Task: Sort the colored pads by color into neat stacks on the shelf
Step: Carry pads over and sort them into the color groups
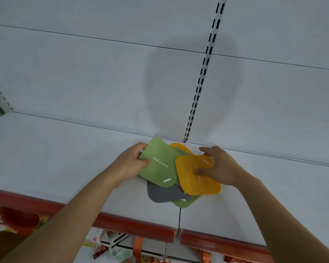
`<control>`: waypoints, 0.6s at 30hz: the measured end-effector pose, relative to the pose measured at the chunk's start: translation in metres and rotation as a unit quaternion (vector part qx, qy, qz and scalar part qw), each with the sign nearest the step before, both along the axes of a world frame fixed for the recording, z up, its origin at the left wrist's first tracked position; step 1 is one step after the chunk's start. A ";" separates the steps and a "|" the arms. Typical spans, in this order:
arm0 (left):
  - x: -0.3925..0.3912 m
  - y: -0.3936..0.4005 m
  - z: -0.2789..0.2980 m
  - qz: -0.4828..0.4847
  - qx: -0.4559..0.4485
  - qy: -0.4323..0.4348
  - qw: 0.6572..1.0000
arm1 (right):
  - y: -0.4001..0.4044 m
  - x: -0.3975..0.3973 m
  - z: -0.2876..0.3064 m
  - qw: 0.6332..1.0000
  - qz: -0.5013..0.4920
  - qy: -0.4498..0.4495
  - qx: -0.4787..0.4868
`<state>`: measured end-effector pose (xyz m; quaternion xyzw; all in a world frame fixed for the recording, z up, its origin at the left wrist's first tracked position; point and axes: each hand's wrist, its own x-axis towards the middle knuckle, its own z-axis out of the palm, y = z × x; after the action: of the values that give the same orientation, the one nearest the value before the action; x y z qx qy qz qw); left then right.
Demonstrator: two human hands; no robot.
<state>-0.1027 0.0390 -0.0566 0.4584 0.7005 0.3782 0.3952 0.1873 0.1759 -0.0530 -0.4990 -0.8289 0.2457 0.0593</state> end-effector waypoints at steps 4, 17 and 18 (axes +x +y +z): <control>-0.003 -0.005 0.007 -0.048 -0.013 0.014 0.999 | 0.004 0.008 0.007 0.998 -0.004 0.025 0.051; 0.035 0.028 0.036 -0.040 0.151 0.076 0.985 | -0.063 0.064 0.066 0.965 -0.154 0.193 0.086; 0.043 0.032 0.037 -0.052 0.161 0.072 0.983 | -0.070 0.073 0.067 0.959 -0.176 0.204 0.088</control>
<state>-0.0595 0.0714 -0.0193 0.5776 0.6327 0.4307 0.2837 0.2598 0.1063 0.0141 -0.5690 -0.7166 0.2543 0.3130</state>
